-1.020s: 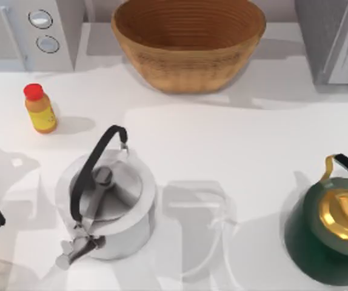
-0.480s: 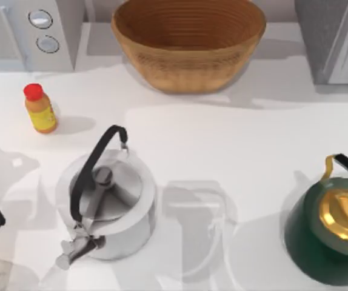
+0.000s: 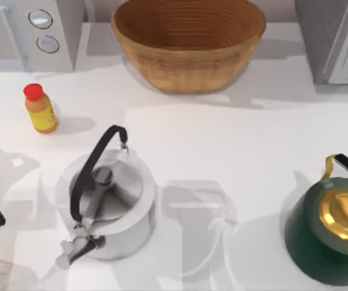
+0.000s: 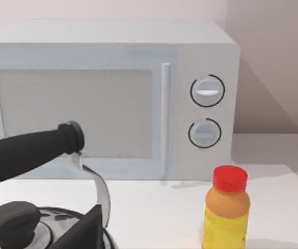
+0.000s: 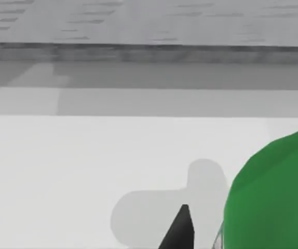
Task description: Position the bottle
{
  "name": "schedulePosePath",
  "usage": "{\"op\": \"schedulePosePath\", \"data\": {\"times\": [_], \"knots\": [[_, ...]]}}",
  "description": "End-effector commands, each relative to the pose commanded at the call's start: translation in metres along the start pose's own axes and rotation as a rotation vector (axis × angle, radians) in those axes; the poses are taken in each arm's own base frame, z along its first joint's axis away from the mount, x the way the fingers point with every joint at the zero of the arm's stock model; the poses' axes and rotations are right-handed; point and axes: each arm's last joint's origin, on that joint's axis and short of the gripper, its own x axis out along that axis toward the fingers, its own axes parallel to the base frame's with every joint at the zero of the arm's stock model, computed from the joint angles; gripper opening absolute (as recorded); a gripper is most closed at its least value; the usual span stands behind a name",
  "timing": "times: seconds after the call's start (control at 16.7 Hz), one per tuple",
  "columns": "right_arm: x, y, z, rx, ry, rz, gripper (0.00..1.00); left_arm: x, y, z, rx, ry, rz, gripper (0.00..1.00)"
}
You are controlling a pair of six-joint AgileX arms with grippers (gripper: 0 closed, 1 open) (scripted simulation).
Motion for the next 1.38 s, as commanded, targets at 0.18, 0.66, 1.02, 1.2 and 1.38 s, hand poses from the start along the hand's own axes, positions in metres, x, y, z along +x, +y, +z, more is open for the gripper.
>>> {"op": "schedulePosePath", "data": {"times": [0.18, 0.66, 1.02, 1.2, 1.38], "knots": [[0.0021, 0.0005, -0.0003, -0.001, -0.004, -0.001, 0.0, 0.0, 0.0, 0.0, 0.0, 0.0, 0.0, 1.0], [0.0021, 0.0005, -0.0003, -0.001, -0.004, -0.001, 0.45, 0.0, 0.0, 0.0, 0.0, 0.0, 0.0, 1.0], [0.0021, 0.0005, -0.0003, -0.001, -0.004, -0.001, 0.9, 0.0, 0.0, 0.0, 0.0, 0.0, 0.0, 1.0], [0.0021, 0.0005, -0.0003, -0.001, -0.004, -0.001, 1.0, 0.0, 0.0, 0.0, 0.0, 0.0, 0.0, 1.0], [0.0021, 0.0005, -0.0003, -0.001, -0.004, -0.001, 1.0, 0.0, 0.0, 0.0, 0.0, 0.0, 0.0, 1.0]]}}
